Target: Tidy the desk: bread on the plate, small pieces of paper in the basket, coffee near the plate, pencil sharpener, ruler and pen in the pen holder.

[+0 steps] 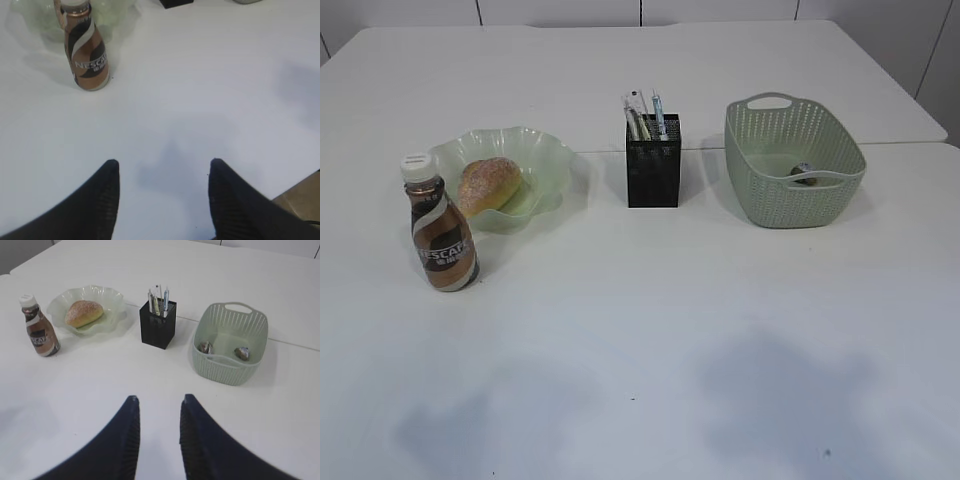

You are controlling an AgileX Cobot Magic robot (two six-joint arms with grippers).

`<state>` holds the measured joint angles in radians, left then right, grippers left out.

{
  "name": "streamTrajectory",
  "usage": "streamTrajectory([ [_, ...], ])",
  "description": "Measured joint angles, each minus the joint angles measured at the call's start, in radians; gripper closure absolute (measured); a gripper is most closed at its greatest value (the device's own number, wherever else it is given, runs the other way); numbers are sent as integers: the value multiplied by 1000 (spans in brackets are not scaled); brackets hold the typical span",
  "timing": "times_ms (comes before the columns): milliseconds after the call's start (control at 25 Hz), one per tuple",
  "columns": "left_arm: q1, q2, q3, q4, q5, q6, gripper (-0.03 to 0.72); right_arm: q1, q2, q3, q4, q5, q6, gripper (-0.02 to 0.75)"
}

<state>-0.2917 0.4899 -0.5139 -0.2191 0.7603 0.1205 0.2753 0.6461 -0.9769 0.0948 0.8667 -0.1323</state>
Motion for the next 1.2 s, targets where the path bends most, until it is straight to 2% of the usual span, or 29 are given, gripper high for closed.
streamTrajectory([
  [240,0,-221,30,-6,20,24,287,0,-284,273,-5,-11,0,503],
  [320,0,-262,30,-10,47,26,287,0,-317,306,-11,-11,0,503],
  [360,0,-278,30,-12,65,26,287,0,-399,394,-37,-3,0,503],
  [480,0,-304,30,-20,98,26,287,0,-478,473,-61,41,0,503],
  [800,0,-311,28,-45,129,26,287,0,-591,468,-72,170,15,503],
  [960,0,-311,3,-47,244,31,287,0,-595,468,-74,268,17,503],
  [1200,0,-339,5,-41,329,73,287,0,-597,466,-64,309,18,503],
])
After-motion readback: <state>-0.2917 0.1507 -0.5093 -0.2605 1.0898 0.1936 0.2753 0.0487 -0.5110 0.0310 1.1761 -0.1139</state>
